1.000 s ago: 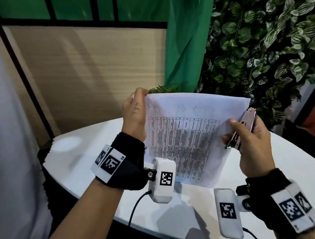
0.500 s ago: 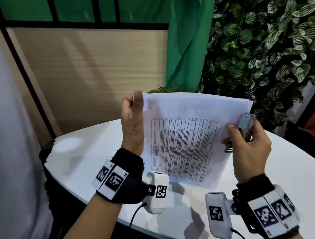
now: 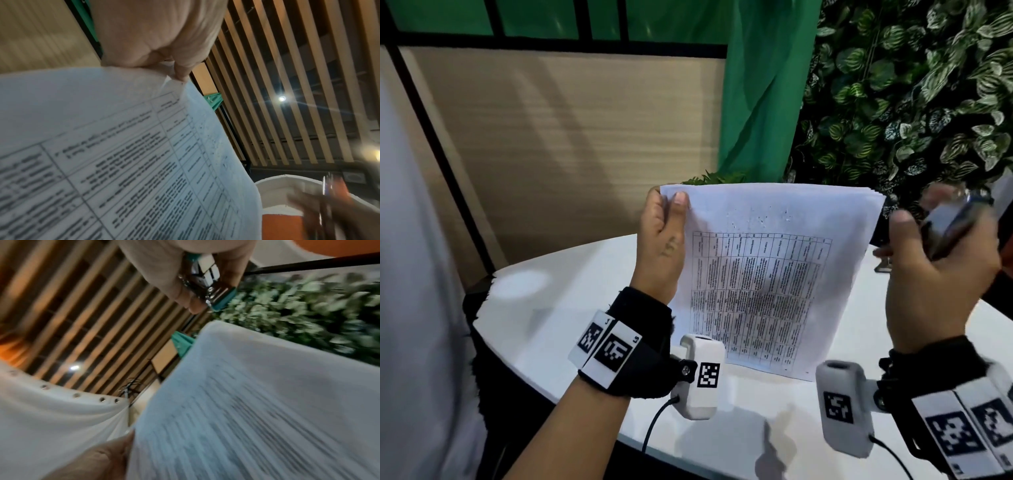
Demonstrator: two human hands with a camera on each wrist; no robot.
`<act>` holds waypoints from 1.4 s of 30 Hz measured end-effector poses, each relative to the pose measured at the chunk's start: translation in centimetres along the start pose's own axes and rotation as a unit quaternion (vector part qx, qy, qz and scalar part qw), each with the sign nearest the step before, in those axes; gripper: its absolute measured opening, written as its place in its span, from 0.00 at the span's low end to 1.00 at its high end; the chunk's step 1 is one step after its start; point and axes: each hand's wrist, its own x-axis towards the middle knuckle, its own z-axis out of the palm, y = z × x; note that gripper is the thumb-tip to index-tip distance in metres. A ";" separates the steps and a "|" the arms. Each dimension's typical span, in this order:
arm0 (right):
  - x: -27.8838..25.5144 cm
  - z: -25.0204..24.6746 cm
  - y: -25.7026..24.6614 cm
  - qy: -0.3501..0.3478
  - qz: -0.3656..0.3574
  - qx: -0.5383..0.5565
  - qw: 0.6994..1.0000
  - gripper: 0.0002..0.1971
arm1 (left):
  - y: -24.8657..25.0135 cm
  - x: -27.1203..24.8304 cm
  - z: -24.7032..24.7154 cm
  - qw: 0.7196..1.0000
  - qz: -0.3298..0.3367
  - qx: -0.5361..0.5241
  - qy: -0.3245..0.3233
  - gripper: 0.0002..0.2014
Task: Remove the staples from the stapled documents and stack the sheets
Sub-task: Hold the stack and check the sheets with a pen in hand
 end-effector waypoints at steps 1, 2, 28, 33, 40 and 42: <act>0.3 0.6 -1.5 -0.035 -0.037 -0.010 0.999 0.06 | -0.1 0.0 0.0 1.000 0.001 -0.002 -0.004 0.08; 0.4 1.6 -2.8 -0.086 -0.073 -0.032 0.993 0.06 | -0.2 0.0 -0.1 1.000 0.003 0.000 -0.007 0.09; 0.0 10.6 -4.8 -0.401 -0.126 -0.286 0.861 0.15 | -1.2 -0.5 -0.9 0.985 0.078 0.152 -0.005 0.07; 0.0 10.4 -4.9 -0.400 -0.127 -0.273 0.866 0.16 | -1.0 -0.4 -1.4 0.989 0.087 0.116 0.010 0.10; 0.5 11.5 -7.6 -0.251 0.138 0.222 0.932 0.07 | -1.0 -0.4 -1.7 0.991 0.099 0.090 0.030 0.11; 0.2 12.5 -8.0 -0.236 0.181 0.259 0.919 0.07 | -1.1 -0.6 -1.5 0.990 0.101 0.091 0.038 0.14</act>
